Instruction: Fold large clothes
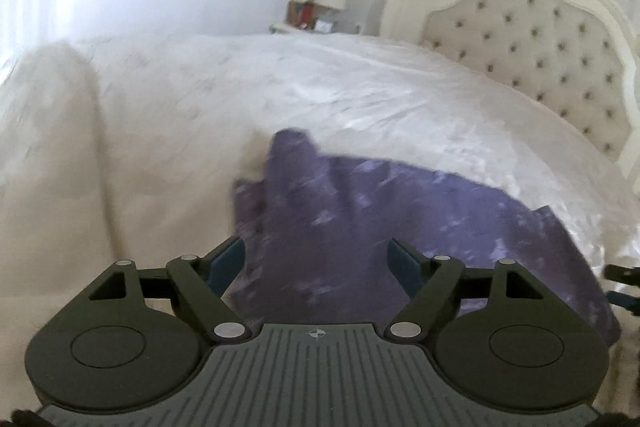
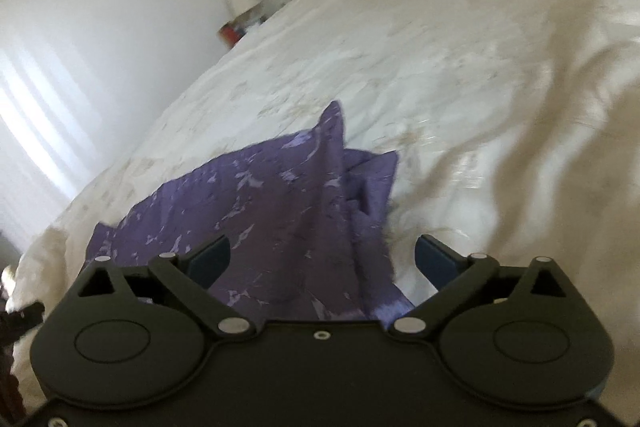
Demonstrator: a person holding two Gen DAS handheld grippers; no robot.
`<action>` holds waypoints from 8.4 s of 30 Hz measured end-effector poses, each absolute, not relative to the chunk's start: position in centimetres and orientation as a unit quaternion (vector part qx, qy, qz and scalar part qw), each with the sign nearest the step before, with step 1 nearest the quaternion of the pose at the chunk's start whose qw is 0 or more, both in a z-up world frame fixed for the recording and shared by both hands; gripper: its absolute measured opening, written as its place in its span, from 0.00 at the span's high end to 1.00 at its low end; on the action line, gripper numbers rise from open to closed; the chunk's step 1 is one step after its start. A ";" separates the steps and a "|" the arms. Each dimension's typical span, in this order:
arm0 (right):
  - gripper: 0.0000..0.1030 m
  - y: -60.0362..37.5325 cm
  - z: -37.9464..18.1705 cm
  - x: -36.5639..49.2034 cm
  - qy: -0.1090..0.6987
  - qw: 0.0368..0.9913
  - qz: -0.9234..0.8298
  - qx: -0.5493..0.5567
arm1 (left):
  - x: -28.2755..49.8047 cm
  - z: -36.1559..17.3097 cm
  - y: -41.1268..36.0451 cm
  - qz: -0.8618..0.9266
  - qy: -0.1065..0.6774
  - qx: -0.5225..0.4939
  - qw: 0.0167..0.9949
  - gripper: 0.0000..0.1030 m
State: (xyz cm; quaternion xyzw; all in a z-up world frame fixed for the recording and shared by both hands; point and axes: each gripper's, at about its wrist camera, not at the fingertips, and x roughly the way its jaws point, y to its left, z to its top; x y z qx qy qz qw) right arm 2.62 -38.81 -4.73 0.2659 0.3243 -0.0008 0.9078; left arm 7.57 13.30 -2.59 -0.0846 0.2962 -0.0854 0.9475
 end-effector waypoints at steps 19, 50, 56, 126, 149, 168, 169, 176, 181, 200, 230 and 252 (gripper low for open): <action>0.00 -40.6 -10.9 7.3 0.398 0.848 0.113 0.331 | 14.4 -3.4 -1.5 -0.177 0.327 -0.025 0.928 0.24; 0.00 -41.7 -11.6 7.0 0.384 0.836 0.122 0.372 | 16.7 -8.2 -3.6 -0.153 0.412 -0.029 0.898 0.96; 0.00 -41.7 -11.6 6.9 0.383 0.836 0.121 0.374 | 10.6 -8.3 -2.5 -0.159 0.406 -0.034 0.899 0.96; 0.27 -16.7 3.2 14.4 0.379 0.800 0.383 0.264 | -3.0 -2.5 11.8 -0.148 0.281 -0.145 0.937 0.76; 0.26 -17.5 3.2 15.0 0.321 0.903 0.281 0.049 | 5.8 -9.0 12.6 -0.085 0.333 -0.159 0.926 0.70; 0.52 -4.8 1.3 19.3 0.313 0.778 0.487 -0.245 | 4.9 -9.4 12.1 -0.080 0.310 -0.130 0.938 0.70; 0.71 -4.8 1.0 19.0 0.319 0.768 0.491 -0.258 | 4.9 -9.5 12.1 -0.079 0.309 -0.131 0.939 0.70; 0.91 -6.8 1.4 18.7 0.298 0.812 0.462 -0.195 | 4.3 -9.5 12.2 -0.076 0.303 -0.147 0.939 0.69; 0.97 -6.0 -1.2 21.4 0.325 0.845 0.396 -0.153 | 4.1 -9.7 12.2 -0.071 0.309 -0.144 0.938 0.69; 0.01 -25.2 1.5 16.7 0.319 0.912 0.243 0.093 | 3.1 -6.2 12.8 -0.103 0.273 -0.175 0.940 0.28; 0.37 -25.9 -6.6 17.6 0.413 0.802 0.319 0.291 | 10.7 -12.5 16.0 -0.222 0.454 -0.335 0.795 0.10; 0.36 -50.6 0.0 18.4 0.320 0.912 0.120 0.226 | 27.7 -10.6 -15.2 -0.360 0.447 -0.202 0.793 0.18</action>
